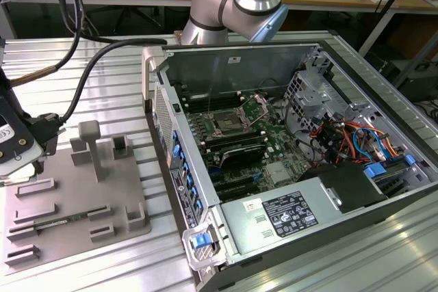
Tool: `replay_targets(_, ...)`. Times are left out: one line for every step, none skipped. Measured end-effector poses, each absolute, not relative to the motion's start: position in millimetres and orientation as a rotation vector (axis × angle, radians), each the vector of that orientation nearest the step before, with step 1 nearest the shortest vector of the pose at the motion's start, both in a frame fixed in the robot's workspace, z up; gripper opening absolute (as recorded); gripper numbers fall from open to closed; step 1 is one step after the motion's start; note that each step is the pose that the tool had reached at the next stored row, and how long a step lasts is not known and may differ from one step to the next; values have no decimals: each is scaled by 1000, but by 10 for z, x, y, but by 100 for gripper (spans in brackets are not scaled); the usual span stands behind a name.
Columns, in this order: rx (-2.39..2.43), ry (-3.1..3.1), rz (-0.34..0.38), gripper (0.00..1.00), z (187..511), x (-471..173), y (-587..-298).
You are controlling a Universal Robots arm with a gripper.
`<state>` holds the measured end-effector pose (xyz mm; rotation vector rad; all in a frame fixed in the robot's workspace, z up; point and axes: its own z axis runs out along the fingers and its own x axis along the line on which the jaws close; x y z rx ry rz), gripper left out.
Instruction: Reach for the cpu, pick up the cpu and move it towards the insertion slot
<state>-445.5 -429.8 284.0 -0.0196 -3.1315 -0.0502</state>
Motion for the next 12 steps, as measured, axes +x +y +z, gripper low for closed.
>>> replay_targets(-20, -3132, -50, 55, 2847, -4455, -4298)
replay_targets(-20, -3132, -50, 55, 2855, -4455, -4298)
replay_targets(-20, -3132, -50, 55, 2866, -4455, -4298)
replay_targets(-20, -3132, -50, 55, 2878, -4455, -4298)
replay_targets(-20, -3132, -51, 55, 2885, -4454, -4298)
replay_targets(-20, -3132, -50, 55, 2890, -4454, -4298)
replay_targets(-20, -3132, -50, 55, 2892, -4454, -4298)
replay_targets(-20, -3132, -50, 55, 2894, -4454, -4298)
replay_targets(-20, -3132, -50, 55, 2896, -4454, -4298)
replay_targets(-19, -3132, -50, 55, 2897, -4454, -4298)
replay_targets(-20, -3132, -50, 55, 2898, -4453, -4298)
replay_targets(-20, -3132, -50, 55, 2901, -4454, -4298)
